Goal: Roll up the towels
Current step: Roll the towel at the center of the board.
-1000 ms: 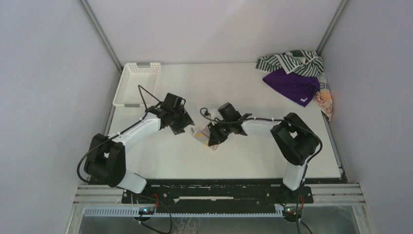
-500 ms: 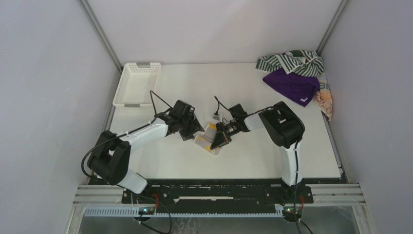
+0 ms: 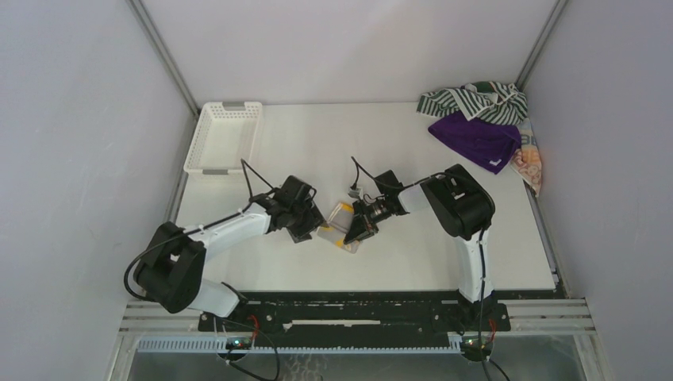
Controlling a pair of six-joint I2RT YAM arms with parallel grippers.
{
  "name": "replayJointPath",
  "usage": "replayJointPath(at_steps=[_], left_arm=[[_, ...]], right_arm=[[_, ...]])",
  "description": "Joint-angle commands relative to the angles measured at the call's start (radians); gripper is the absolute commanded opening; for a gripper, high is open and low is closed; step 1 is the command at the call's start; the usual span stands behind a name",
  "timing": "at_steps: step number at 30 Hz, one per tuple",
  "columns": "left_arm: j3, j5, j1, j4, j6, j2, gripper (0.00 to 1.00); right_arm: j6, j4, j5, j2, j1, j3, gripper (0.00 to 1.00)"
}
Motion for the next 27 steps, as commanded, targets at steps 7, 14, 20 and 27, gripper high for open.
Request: replayJointPath(at_steps=[7, 14, 20, 27], left_arm=[[0.045, -0.04, -0.05, 0.005, -0.046, 0.076, 0.64], [0.06, -0.048, -0.061, 0.026, -0.047, 0.155, 0.58], [0.075, -0.052, -0.061, 0.001, -0.027, 0.197, 0.53], [0.075, -0.042, -0.061, -0.023, -0.007, 0.217, 0.53]], right_arm=[[-0.009, -0.077, 0.183, 0.062, 0.011, -0.012, 0.11], [-0.005, -0.091, 0.216, 0.039, 0.029, -0.007, 0.13], [-0.067, -0.152, 0.281, -0.04, 0.059, 0.006, 0.23], [-0.192, -0.272, 0.555, -0.328, 0.147, 0.006, 0.42]])
